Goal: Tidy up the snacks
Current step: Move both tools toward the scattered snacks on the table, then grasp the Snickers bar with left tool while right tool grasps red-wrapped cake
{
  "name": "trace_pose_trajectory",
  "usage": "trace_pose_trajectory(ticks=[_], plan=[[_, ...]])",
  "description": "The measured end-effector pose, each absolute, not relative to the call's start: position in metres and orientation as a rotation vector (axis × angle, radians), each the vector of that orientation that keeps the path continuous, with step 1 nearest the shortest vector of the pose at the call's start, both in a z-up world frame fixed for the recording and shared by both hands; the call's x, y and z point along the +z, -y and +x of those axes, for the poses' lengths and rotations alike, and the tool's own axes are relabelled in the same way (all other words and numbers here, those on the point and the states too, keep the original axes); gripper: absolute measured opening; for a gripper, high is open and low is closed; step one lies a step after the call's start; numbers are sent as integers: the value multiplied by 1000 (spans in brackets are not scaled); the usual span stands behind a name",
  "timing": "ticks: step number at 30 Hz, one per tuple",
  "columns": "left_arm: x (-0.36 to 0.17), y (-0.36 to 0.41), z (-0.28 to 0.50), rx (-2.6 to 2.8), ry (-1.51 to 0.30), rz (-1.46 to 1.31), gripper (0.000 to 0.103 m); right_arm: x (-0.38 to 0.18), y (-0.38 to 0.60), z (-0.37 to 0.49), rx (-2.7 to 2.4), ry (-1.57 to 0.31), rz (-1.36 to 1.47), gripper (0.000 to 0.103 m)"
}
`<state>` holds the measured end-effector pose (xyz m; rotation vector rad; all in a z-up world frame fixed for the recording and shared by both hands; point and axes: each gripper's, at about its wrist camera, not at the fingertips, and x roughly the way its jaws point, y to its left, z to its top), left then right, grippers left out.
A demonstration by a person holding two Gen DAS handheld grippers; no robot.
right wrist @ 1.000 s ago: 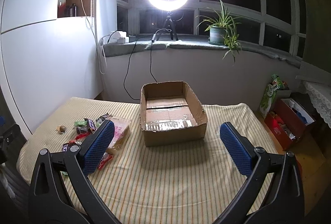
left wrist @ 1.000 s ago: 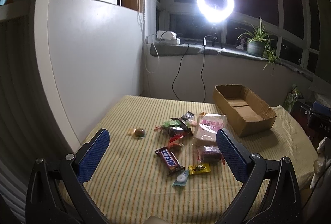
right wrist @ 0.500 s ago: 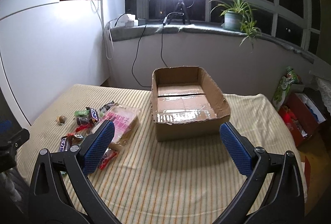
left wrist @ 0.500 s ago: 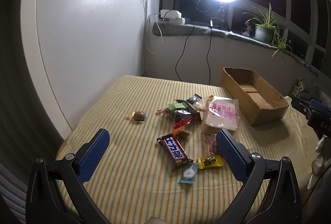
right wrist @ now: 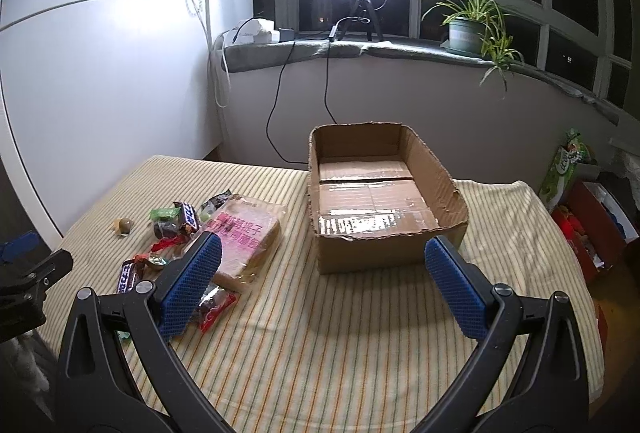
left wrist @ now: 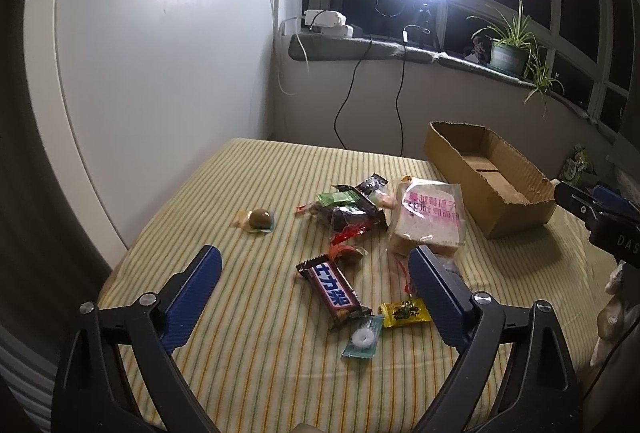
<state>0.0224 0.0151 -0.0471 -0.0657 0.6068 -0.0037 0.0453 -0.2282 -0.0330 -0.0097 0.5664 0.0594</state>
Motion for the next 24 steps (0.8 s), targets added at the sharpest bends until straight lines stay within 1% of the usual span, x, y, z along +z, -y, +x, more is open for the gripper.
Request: trace_pose_trajectory(ticks=[5, 7, 10, 13, 16, 18, 19, 21, 24], plan=[[-52, -17, 23, -15, -621, -77, 94, -35, 223, 46, 79, -569, -14, 103], [-54, -18, 22, -19, -625, -85, 87, -36, 219, 45, 91, -574, -16, 103], [-57, -21, 21, -27, -639, -102, 85, -37, 214, 43, 116, -582, -16, 99], [-59, -22, 21, -39, -644, -107, 79, -38, 209, 41, 142, -586, -13, 98], [-62, -23, 22, -60, -654, -117, 73, -43, 204, 43, 175, -612, 6, 90], [-65, -24, 23, -74, -663, -129, 72, -49, 200, 46, 206, -639, 24, 87], [-66, -24, 24, -81, -668, -135, 67, -52, 197, 47, 221, -652, 28, 86], [-70, -25, 26, -97, -684, -149, 62, -58, 193, 50, 252, -675, 30, 84], [-79, -25, 30, -118, -712, -172, 58, -70, 184, 55, 313, -724, 25, 75]])
